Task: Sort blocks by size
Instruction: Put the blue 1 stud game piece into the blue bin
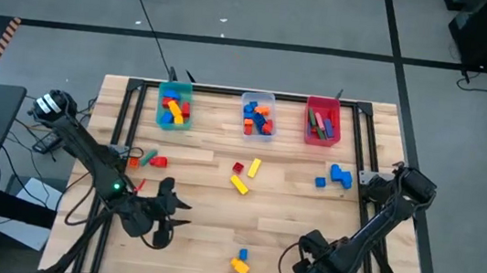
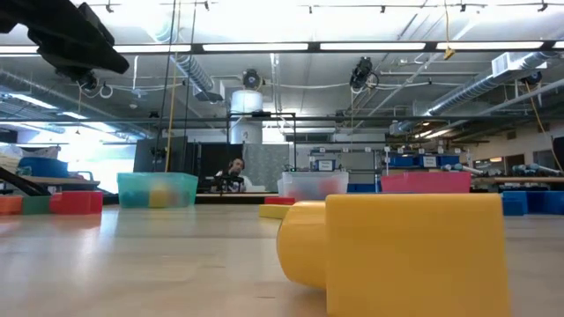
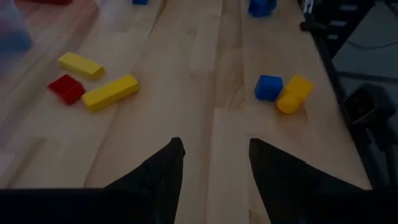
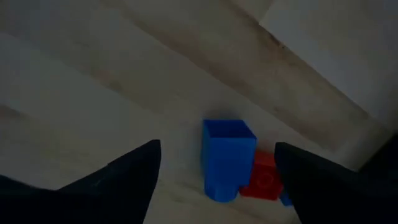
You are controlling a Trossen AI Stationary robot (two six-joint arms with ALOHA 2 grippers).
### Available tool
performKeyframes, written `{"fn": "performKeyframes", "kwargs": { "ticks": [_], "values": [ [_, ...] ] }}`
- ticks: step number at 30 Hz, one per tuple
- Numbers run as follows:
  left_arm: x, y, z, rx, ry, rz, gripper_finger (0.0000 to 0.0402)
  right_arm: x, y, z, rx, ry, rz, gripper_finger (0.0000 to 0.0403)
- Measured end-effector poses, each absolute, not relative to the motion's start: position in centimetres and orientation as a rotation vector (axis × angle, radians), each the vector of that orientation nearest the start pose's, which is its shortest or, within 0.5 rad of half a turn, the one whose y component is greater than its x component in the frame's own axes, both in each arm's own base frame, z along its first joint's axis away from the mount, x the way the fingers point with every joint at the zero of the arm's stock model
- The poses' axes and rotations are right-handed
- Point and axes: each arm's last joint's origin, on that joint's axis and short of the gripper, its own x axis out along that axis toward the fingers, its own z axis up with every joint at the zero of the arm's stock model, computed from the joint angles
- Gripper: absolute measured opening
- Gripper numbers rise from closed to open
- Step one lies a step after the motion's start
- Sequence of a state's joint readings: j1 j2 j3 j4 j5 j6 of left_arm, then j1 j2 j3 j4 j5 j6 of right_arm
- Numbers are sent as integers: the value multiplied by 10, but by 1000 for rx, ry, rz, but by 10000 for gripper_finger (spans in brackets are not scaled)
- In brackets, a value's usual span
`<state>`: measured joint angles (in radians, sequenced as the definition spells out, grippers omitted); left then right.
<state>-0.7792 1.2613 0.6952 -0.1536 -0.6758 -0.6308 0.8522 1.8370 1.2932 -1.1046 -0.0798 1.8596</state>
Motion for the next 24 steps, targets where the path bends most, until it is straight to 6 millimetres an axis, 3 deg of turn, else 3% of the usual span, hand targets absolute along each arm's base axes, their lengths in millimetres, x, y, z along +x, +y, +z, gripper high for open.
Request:
{"fn": "performKeyframes", "kwargs": {
  "ticks": [5, 15, 24],
  "values": [
    [190, -163, 218, -173, 500, 59, 191, 200, 239, 167, 734, 1540, -885, 320],
    [197, -169, 232, -302, 372, 15, 191, 197, 242, 142, 817, 1533, -779, 268],
    [200, -172, 241, -329, 309, -41, 191, 195, 241, 141, 793, 1536, -765, 169]
  ]
}}
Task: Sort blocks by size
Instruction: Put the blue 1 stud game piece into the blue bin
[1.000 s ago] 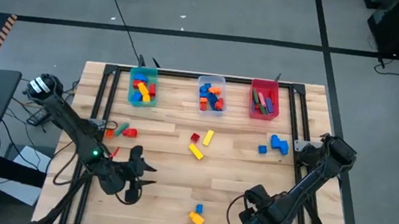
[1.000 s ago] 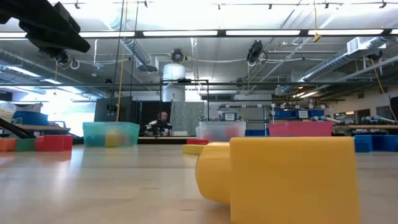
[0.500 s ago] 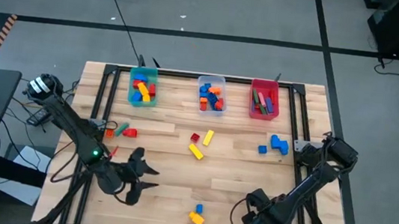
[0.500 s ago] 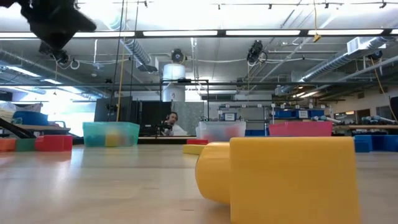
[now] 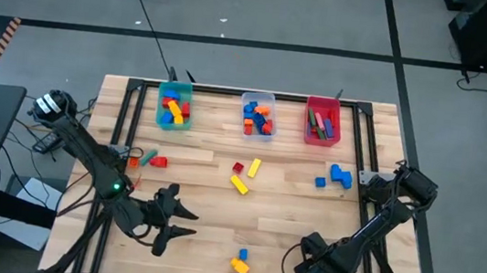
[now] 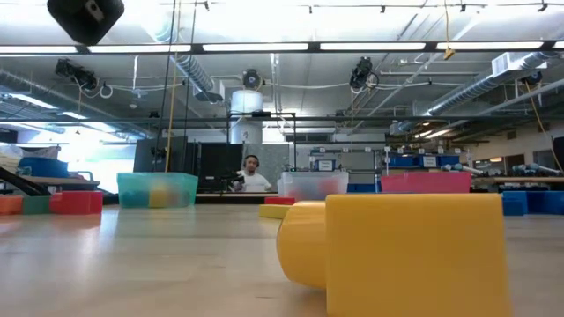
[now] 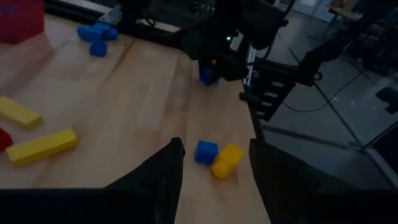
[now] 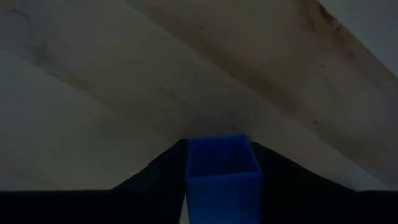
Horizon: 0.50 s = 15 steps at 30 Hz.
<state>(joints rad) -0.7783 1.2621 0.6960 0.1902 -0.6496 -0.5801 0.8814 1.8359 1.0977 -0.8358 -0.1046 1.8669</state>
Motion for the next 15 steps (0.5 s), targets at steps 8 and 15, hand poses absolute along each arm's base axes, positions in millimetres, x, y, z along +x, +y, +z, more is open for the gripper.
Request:
{"fn": "performKeyframes", "kwargs": {
  "ticks": [8, 15],
  "values": [
    [206, -165, 241, -330, 299, 2, 191, 202, 236, 148, 735, 1412, -800, 142],
    [216, -152, 242, -349, 280, 63, 191, 226, 215, 187, 736, 1167, -721, 142]
  ]
}}
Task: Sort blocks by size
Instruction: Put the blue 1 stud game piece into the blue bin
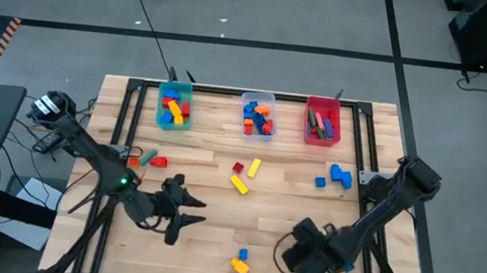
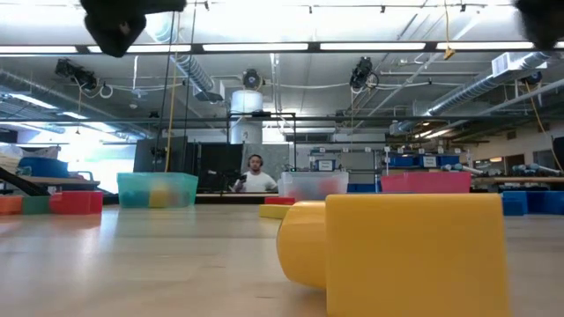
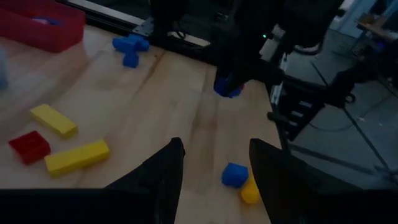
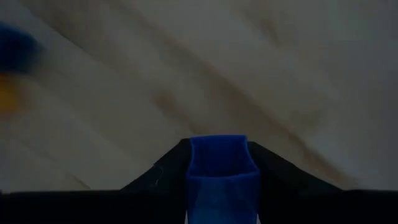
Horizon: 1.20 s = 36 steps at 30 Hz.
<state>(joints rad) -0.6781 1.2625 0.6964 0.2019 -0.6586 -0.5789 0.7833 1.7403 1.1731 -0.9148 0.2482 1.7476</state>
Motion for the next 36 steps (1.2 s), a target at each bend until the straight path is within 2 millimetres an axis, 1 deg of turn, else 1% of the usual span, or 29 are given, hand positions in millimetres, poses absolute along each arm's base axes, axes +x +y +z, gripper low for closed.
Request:
{"fn": "performKeyframes", "kwargs": {
  "ticks": [4, 7, 11, 17, 21, 24, 25, 30, 32, 36],
  "values": [
    [222, -145, 244, -368, 252, 88, 191, 241, 194, 221, 702, 1023, -637, 142],
    [226, -140, 246, -338, 234, 102, 191, 249, 178, 243, 675, 917, -579, 142],
    [231, -135, 250, -306, 194, 110, 191, 259, 157, 276, 662, 731, -482, 142],
    [240, -130, 256, -287, 114, 122, 191, 276, 131, 318, 596, 469, -335, 149],
    [247, -129, 255, -257, 74, 129, 191, 293, 118, 340, 524, 309, -212, 149],
    [253, -128, 253, -251, 50, 133, 191, 304, 110, 349, 483, 224, -112, 149],
    [255, -128, 253, -258, 36, 133, 191, 307, 109, 349, 464, 219, -96, 149],
    [263, -127, 255, -307, -44, 109, 191, 319, 102, 341, 416, 239, -46, 149],
    [264, -126, 255, -316, -51, 111, 191, 324, 103, 337, 401, 247, -22, 149],
    [267, -120, 255, -374, -56, 124, 194, 336, 106, 333, 383, 212, 48, 150]
  ]
}}
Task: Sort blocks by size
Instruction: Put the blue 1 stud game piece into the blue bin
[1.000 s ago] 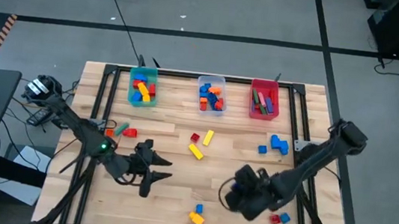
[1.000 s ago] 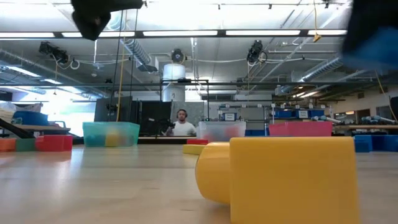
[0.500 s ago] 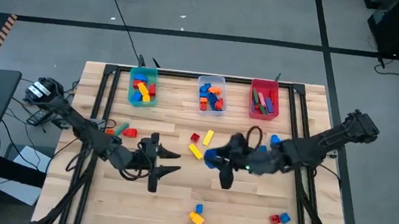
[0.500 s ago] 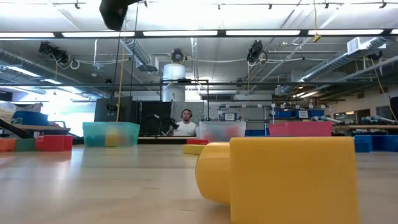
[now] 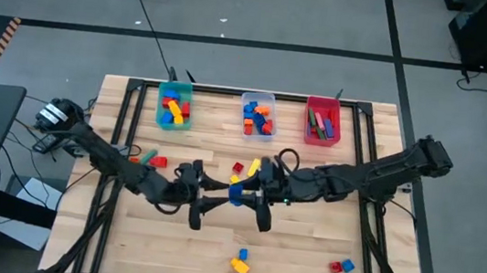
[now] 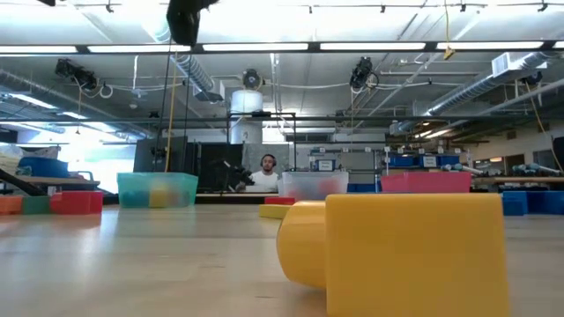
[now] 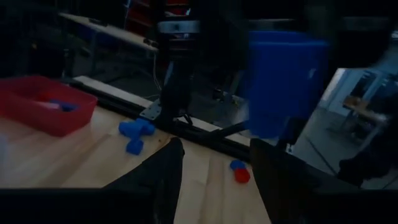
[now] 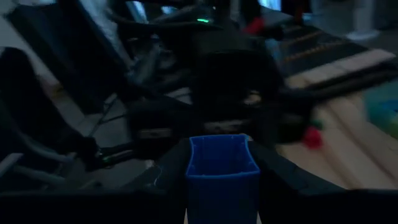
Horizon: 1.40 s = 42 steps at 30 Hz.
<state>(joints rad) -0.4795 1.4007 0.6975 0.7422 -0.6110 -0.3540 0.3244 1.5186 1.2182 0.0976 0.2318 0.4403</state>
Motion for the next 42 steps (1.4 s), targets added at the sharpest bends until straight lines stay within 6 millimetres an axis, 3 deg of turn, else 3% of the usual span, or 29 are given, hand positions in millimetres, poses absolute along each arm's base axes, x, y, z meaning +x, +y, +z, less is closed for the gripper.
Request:
{"fn": "performKeyframes", "kwargs": {
  "ticks": [8, 21, 32, 42],
  "values": [
    [273, -110, 255, -450, -63, 82, 208, 345, 103, 326, 375, 212, 84, 150],
    [273, -109, 253, -460, -28, 53, 209, 347, 96, 328, 367, 208, 123, 150],
    [273, -111, 252, -457, -13, 6, 210, 347, 86, 332, 357, 176, 61, 150],
    [274, -110, 257, -473, -58, 6, 210, 345, 86, 323, 344, 261, 49, 150]
  ]
}}
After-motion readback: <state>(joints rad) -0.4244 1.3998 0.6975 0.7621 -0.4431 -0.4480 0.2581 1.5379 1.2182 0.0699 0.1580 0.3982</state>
